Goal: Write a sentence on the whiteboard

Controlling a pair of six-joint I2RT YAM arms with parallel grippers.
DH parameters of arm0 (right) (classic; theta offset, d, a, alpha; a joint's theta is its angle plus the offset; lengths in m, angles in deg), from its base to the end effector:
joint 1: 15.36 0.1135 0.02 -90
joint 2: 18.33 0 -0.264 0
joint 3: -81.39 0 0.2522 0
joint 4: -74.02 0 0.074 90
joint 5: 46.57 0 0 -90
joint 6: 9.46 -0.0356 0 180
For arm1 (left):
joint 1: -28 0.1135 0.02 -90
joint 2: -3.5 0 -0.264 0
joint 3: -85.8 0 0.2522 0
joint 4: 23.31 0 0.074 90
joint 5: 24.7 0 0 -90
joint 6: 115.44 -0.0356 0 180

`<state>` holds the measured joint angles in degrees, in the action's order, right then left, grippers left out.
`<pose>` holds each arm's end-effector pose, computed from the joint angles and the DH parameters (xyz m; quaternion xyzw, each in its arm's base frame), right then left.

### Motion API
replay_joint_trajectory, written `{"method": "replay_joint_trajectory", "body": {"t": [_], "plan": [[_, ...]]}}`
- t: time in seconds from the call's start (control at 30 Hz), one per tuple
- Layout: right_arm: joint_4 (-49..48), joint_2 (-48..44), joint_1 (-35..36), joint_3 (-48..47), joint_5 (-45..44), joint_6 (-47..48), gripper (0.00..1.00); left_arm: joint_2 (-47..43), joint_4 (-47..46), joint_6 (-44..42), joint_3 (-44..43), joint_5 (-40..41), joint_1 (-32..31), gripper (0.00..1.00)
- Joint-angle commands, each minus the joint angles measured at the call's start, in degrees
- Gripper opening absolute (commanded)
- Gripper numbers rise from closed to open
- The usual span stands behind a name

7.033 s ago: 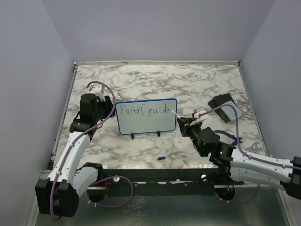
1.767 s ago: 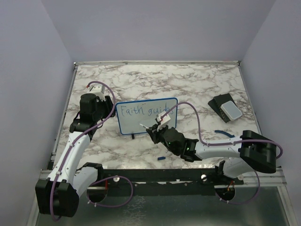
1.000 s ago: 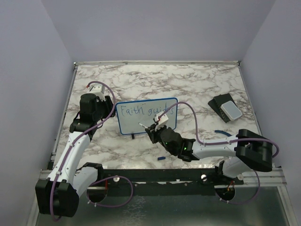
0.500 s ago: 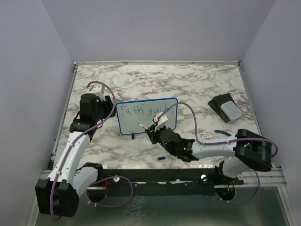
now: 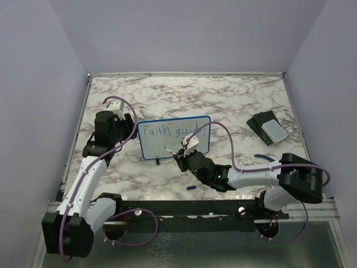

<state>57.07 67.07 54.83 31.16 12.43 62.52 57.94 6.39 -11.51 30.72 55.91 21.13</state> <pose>0.1204 0.2800 0.1987 -0.2026 0.7700 0.2377 0.5563 0.2118 -0.0314 0.2781 -0.0115 0.8599 -0.1606 0.4843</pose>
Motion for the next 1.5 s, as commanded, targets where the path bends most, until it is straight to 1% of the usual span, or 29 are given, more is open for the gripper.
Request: {"method": "replay_joint_trajectory", "body": {"t": [0.0,0.73,1.47], "plan": [[1.4,-1.0,0.2,1.0,-2.2,-0.9,0.01,-0.9,0.0,0.0,0.7,0.3,-0.3,0.47],[1.3,1.0,0.1,-0.2,-1.9,0.0,0.01,-0.9,0.0,0.0,0.8,0.3,-0.3,0.47],[-4.9,4.2,0.2,-2.7,0.9,4.0,0.01,-1.0,0.1,0.0,0.8,0.4,-0.3,0.47]]}}
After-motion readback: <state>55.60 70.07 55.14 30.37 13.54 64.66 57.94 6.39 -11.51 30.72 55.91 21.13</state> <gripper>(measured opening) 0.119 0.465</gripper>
